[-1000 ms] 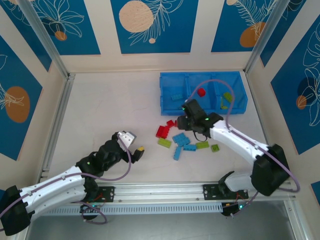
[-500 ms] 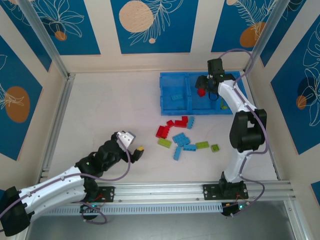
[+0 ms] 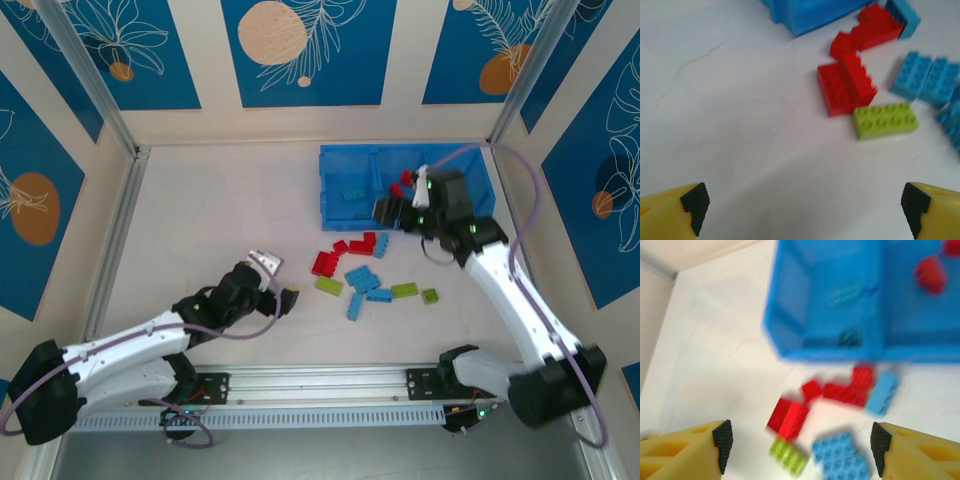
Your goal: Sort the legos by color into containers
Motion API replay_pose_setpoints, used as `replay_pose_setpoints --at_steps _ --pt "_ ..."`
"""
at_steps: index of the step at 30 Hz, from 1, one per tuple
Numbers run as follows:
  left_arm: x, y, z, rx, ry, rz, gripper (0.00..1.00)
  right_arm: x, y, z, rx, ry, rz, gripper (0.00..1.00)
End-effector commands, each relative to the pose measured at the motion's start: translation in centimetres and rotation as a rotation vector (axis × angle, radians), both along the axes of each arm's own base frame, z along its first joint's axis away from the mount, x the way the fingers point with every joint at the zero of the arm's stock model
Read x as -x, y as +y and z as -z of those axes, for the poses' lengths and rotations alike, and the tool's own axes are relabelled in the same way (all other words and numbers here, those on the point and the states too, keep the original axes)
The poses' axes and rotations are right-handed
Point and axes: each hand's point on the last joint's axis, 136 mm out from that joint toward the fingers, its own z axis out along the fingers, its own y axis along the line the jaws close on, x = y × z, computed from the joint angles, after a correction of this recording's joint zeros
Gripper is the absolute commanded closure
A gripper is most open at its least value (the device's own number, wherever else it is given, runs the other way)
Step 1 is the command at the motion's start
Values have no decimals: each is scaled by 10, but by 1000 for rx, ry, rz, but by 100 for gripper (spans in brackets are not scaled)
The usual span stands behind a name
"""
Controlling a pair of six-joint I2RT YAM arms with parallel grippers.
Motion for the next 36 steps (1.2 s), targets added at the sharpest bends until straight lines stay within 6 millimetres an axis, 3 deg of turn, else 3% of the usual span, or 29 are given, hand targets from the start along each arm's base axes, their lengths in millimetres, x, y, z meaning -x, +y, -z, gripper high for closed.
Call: replay_pose_setpoints --at_steps 1,4,7,12,17,23,25,27,30,33,36 --pt "-8 -30 -26 163 141 -57 0 58 16 38 -2 145 -89 23" --pt "-10 -58 -24 203 239 -40 5 97 14 60 31 232 -113 24" --pt "-2 -86 -21 153 264 -24 10 120 -2 75 54 285 -59 23" --pt "29 -130 12 39 361 -13 21 128 -45 83 80 279 183 18" --pt "48 -163 46 -62 407 42 24 125 -61 77 64 237 276 18" --pt "43 -175 86 -169 421 23 26 117 -55 72 53 210 243 18" --pt "42 -180 91 -162 421 26 34 117 -53 75 49 216 235 18" --pt "41 -182 93 -162 420 20 48 119 -49 78 41 230 210 18" --pt "40 -184 92 -155 423 22 64 122 -41 80 20 254 172 18" --pt "42 -186 83 -137 419 40 70 124 -42 81 13 264 183 18" --pt "38 -184 62 -109 384 47 76 125 -41 74 -9 252 178 17"
